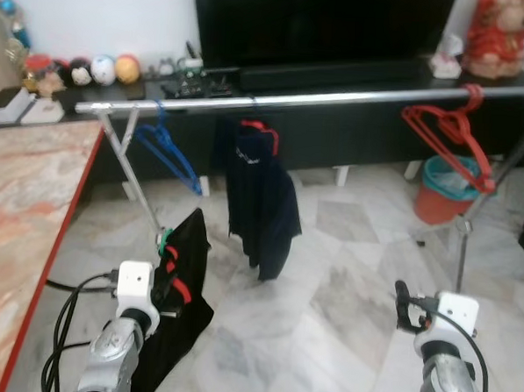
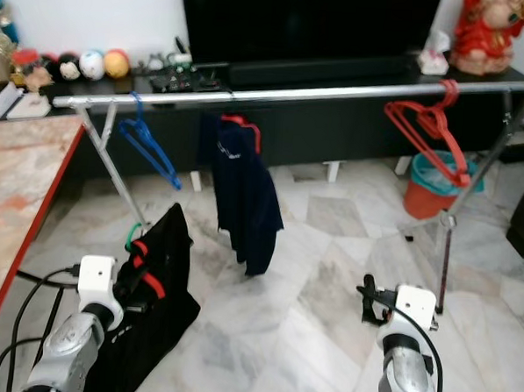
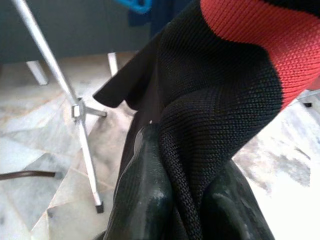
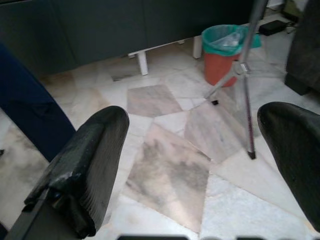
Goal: Hang hanger
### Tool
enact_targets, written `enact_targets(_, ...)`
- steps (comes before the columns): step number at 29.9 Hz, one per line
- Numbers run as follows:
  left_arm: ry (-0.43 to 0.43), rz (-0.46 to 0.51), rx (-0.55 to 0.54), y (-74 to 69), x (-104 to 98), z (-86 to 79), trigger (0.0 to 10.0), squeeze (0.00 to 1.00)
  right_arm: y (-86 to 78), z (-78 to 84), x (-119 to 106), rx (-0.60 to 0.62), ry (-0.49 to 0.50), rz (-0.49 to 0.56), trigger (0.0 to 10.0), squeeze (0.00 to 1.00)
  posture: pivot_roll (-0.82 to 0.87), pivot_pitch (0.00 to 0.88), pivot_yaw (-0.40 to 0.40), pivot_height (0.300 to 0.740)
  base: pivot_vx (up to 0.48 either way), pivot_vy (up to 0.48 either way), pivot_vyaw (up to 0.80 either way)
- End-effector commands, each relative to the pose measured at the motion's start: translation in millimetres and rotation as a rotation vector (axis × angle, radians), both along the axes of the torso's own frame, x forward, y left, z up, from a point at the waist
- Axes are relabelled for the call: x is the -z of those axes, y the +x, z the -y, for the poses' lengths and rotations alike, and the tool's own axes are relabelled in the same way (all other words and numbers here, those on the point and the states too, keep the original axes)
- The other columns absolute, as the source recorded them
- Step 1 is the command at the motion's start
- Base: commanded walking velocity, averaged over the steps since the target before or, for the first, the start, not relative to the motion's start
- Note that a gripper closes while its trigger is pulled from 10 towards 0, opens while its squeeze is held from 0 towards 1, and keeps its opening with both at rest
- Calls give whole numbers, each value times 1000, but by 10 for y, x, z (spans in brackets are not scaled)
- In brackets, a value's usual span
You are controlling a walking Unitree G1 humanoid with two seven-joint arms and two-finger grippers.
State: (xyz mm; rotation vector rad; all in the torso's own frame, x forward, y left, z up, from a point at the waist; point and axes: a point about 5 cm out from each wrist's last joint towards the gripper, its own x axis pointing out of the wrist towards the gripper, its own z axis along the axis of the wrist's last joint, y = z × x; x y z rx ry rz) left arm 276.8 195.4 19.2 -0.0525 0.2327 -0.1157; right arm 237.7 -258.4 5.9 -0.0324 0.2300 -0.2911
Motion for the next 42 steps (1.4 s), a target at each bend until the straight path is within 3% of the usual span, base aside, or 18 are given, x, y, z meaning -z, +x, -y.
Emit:
enact_targets(1, 36, 26, 9, 56, -94, -87, 10000, 0, 65, -102, -37, -14, 13, 35, 10000, 0, -80, 0, 116, 740, 0, -382, 0)
enact_targets(20, 30, 30, 24, 114, -131, -74, 10000, 0, 81, -107, -28, 5, 19, 31, 10000, 0, -90, 0, 133, 740, 0, -304, 0)
enact_targets(42, 9, 48, 19, 132, -162, -101, 10000, 0, 81, -134, -20, 6, 23, 31, 10000, 0, -95, 0, 145, 740, 0, 0, -780)
